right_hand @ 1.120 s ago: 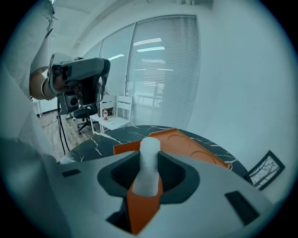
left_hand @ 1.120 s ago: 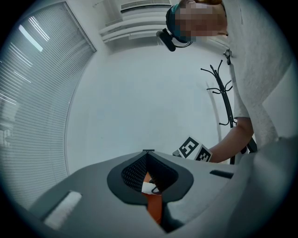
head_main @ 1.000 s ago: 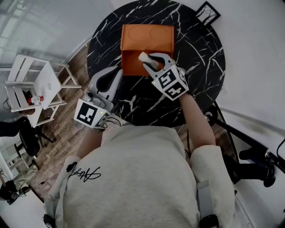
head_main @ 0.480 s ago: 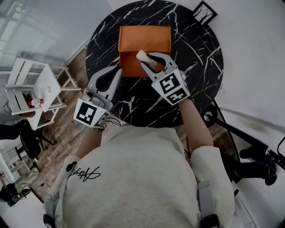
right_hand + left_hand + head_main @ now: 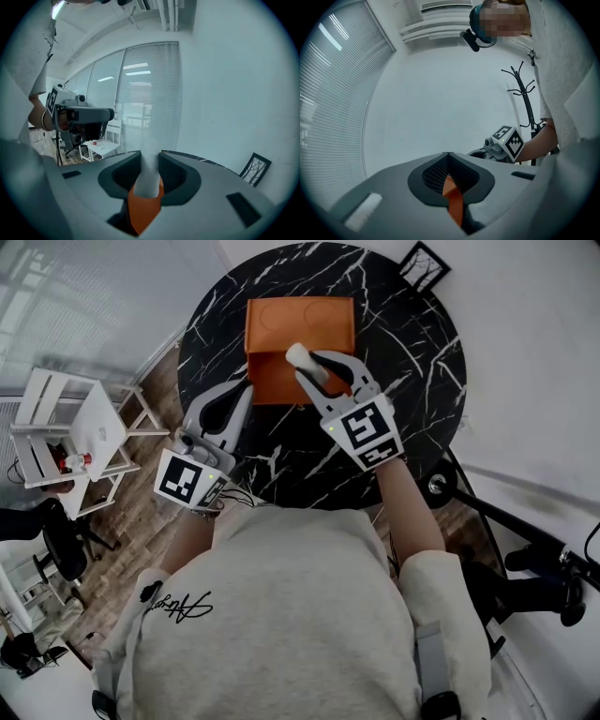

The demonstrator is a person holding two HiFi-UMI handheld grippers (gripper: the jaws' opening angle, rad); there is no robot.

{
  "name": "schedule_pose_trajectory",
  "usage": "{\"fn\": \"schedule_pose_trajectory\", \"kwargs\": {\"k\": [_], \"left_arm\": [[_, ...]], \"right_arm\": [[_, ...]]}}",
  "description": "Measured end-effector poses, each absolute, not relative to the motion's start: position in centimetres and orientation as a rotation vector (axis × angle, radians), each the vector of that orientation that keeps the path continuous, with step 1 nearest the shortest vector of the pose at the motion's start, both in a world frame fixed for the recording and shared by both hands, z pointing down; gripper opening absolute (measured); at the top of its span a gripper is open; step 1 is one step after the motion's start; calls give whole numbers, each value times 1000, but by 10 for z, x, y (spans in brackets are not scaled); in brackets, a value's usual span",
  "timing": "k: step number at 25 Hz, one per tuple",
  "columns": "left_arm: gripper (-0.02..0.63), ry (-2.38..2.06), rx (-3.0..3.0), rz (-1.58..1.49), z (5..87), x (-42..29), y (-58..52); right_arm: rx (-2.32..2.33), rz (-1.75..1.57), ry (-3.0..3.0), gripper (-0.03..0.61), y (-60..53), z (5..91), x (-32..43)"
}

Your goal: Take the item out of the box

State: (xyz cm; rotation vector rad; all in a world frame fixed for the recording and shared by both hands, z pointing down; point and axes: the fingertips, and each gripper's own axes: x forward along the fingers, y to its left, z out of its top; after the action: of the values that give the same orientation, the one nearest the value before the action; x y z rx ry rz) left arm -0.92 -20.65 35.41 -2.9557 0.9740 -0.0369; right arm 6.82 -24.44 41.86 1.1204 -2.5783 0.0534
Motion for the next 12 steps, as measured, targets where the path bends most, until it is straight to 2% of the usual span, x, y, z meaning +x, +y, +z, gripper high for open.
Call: {"fn": "schedule_pose_trajectory", "kwargs": {"k": [12], "left_arm": [[3, 969, -2960, -20, 352, -8, -208]], "right_arm": [[1207, 7, -2649, 117, -236, 390, 76]]}}
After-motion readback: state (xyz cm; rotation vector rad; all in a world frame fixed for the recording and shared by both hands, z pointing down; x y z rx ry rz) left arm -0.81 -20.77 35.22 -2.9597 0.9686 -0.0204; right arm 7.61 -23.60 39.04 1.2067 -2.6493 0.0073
